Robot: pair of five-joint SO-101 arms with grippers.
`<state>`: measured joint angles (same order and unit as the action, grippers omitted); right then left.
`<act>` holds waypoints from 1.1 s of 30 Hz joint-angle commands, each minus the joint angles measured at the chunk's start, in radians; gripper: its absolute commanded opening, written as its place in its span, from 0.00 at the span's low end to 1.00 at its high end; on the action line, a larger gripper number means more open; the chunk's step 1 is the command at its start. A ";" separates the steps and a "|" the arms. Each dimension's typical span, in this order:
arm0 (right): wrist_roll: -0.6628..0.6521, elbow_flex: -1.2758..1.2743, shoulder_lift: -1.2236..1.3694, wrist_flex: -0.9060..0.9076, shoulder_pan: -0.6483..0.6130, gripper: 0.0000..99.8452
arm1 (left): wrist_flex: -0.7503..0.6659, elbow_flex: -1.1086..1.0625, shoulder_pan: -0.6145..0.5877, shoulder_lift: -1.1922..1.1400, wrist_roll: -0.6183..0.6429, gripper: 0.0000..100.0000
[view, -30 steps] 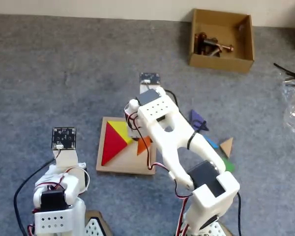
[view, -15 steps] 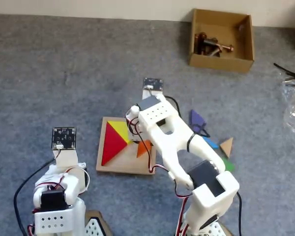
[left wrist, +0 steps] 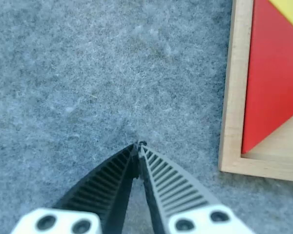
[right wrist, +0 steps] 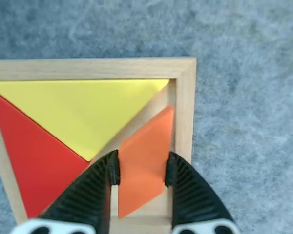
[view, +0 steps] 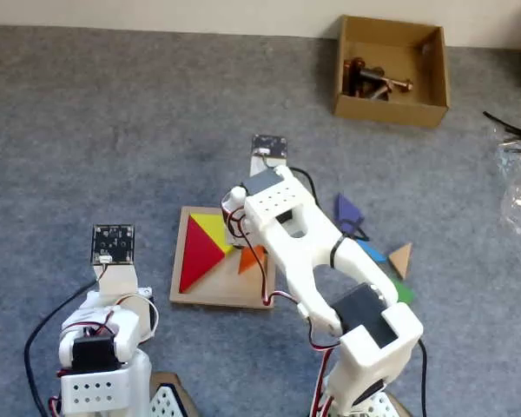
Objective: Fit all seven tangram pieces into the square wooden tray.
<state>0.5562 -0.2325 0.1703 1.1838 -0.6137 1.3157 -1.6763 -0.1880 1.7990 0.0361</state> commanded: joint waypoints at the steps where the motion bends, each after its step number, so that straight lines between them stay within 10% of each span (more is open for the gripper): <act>1: 0.009 0.004 -0.013 -0.012 -0.008 0.02 | 0.008 -0.021 -0.008 -0.007 0.002 0.00; 33: 0.009 -0.059 -0.019 -0.071 -0.010 0.12 | 0.008 -0.021 -0.008 -0.007 0.002 0.00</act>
<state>0.5577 -0.3000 0.1703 1.1178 -0.6153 1.3157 -1.6763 -0.1880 1.7990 0.0361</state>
